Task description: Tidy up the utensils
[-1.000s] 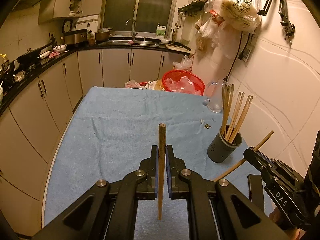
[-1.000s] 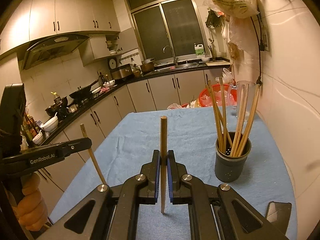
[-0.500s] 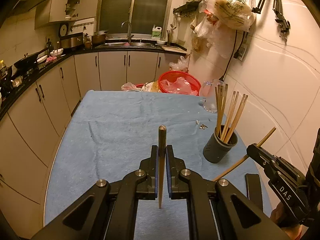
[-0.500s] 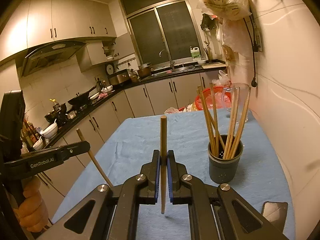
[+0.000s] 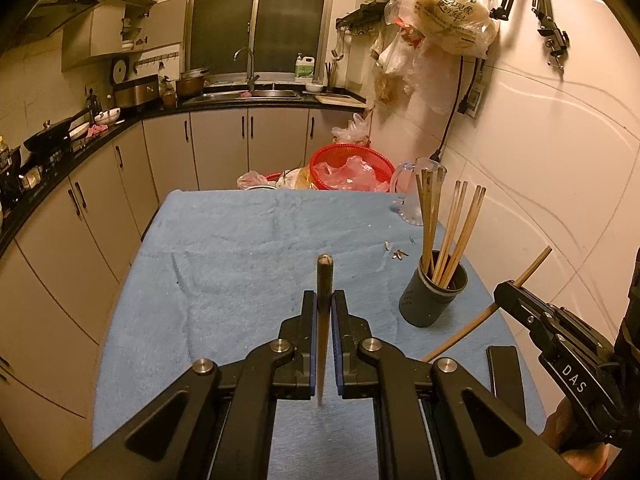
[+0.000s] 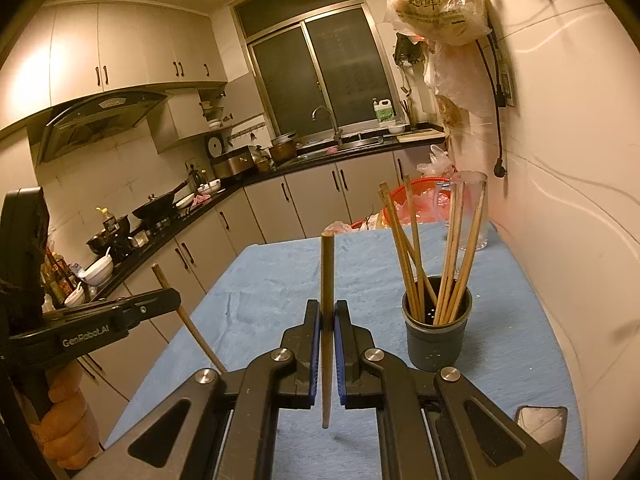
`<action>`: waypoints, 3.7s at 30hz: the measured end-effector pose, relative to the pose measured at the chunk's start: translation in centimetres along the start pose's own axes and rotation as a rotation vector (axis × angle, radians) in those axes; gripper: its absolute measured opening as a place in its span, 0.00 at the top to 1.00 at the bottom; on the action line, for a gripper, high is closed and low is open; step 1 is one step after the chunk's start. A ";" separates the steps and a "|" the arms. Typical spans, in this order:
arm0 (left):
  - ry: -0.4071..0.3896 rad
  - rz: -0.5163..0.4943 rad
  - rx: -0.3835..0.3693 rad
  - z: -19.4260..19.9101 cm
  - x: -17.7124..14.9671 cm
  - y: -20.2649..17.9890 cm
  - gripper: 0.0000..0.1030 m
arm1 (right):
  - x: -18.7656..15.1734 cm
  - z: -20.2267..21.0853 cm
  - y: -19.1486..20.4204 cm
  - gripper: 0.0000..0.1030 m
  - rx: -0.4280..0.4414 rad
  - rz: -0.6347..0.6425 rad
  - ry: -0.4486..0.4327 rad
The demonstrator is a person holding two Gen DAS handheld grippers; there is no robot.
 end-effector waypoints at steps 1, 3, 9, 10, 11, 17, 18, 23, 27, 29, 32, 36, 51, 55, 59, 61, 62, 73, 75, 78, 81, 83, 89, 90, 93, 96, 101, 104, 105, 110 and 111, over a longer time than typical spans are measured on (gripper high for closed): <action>0.000 -0.002 -0.003 0.1 0.1 0.0 0.93 | 0.0 0.1 0.1 0.93 -0.001 -0.001 -0.003; -0.003 -0.005 -0.003 0.3 0.3 -0.1 0.93 | 0.2 0.2 -0.2 0.93 -0.004 -0.003 -0.008; -0.016 -0.019 -0.011 1.0 1.4 -1.2 0.93 | 1.5 1.4 -1.1 0.93 -0.006 -0.011 -0.029; -0.018 -0.021 -0.014 1.1 1.5 -1.4 0.93 | 1.9 1.8 -1.4 0.93 -0.006 -0.018 -0.037; -0.021 -0.025 -0.021 1.3 1.8 -1.8 0.93 | 2.3 2.2 -1.8 0.93 -0.011 -0.023 -0.045; -0.055 -0.048 -0.066 2.7 4.9 -4.7 0.93 | 5.8 4.1 -4.3 0.93 -0.032 -0.059 -0.092; -0.069 -0.051 -0.080 3.1 5.7 -5.4 0.93 | 6.5 4.4 -4.9 0.93 -0.041 -0.067 -0.103; -0.109 -0.055 -0.122 4.3 8.8 -8.1 0.93 | 9.8 5.8 -7.6 0.93 -0.091 -0.080 -0.156; -0.134 -0.058 -0.144 4.6 11.0 -10.5 0.93 | 11.8 6.1 -8.6 0.93 -0.121 -0.072 -0.185; -0.142 -0.052 -0.154 4.4 11.6 -11.3 0.93 | 12.7 5.8 -9.3 0.93 -0.129 -0.072 -0.189; -0.140 -0.041 -0.184 3.4 12.4 -12.7 0.93 | 13.4 5.1 -10.1 0.93 -0.162 -0.053 -0.195; -0.126 -0.040 -0.191 1.1 12.6 -14.2 0.93 | 13.3 3.6 -11.8 0.93 -0.173 -0.062 -0.172; 0.053 -0.044 -0.180 -6.1 8.0 -14.6 0.92 | 8.3 -2.8 -14.5 0.91 -0.158 -0.100 0.005; 0.049 -0.033 -0.189 -5.3 8.2 -14.0 0.90 | 8.7 -2.1 -14.1 0.87 -0.152 -0.114 -0.007; 0.002 -0.010 -0.192 -3.2 8.5 -12.6 0.76 | 9.8 0.4 -13.0 0.87 -0.151 -0.112 -0.065; -0.027 -0.004 -0.176 -2.2 8.3 -11.7 0.72 | 10.0 1.6 -12.2 0.84 -0.145 -0.110 -0.086; -0.039 -0.001 -0.169 -1.8 8.1 -11.2 0.71 | 9.9 2.1 -11.7 0.78 -0.146 -0.106 -0.090; -0.138 0.006 0.124 0.0 -1.1 -3.4 0.33 | 2.1 6.5 -7.6 0.29 -0.305 -0.079 -0.110; -0.150 0.019 0.190 0.4 -4.0 -2.0 0.31 | -0.3 7.2 -6.9 0.27 -0.393 -0.057 -0.103; -0.146 0.025 0.235 0.6 -7.5 -0.8 0.21 | -3.3 8.1 -6.2 0.25 -0.455 -0.088 -0.093; -0.151 0.029 0.283 1.1 -10.1 0.4 0.21 | -6.2 9.2 -4.5 0.25 -0.469 -0.106 -0.108; -0.143 -0.009 0.300 1.0 -10.7 0.4 0.18 | -7.2 9.6 -3.6 0.21 -0.503 -0.061 -0.099; -0.113 -0.025 0.288 1.4 -11.8 0.9 0.09 | -9.3 9.2 -2.8 0.21 -0.529 -0.039 -0.014; -0.112 -0.028 0.282 1.4 -12.0 0.8 0.07 | -9.2 8.8 -2.7 0.21 -0.530 -0.033 -0.003; -0.097 -0.057 0.291 1.4 -12.4 0.6 0.06 | -9.5 8.3 -2.0 0.20 -0.538 0.004 0.031; -0.084 -0.072 0.303 1.4 -12.8 0.5 0.06 | -9.6 7.8 -1.4 0.20 -0.540 0.038 0.045; -0.060 -0.073 0.371 1.2 -13.0 1.3 0.06 | -9.9 7.4 -1.4 0.20 -0.535 0.045 0.063; -0.073 -0.071 0.347 1.6 -13.0 1.2 0.06 | -9.7 7.4 -1.5 0.20 -0.534 0.041 0.060; -0.075 -0.074 0.352 1.7 -13.0 1.1 0.06 | -9.7 7.4 -1.5 0.20 -0.535 0.041 0.060; -0.073 -0.085 0.367 1.7 -13.0 1.1 0.06 | -9.6 7.4 -1.5 0.20 -0.535 0.042 0.062; -0.071 -0.085 0.366 1.6 -13.0 1.2 0.06 | -9.6 7.4 -1.5 0.20 -0.536 0.041 0.062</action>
Point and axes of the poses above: each gripper's, at about its wrist camera, not at the fingertips, and z roughly against the way its jaws point, y to its left, x to its top, the point moved 8 cm from there along -z, roughly the way its jaws point, and after that the axes turned 14 degrees about x, right-handed, at the moved point
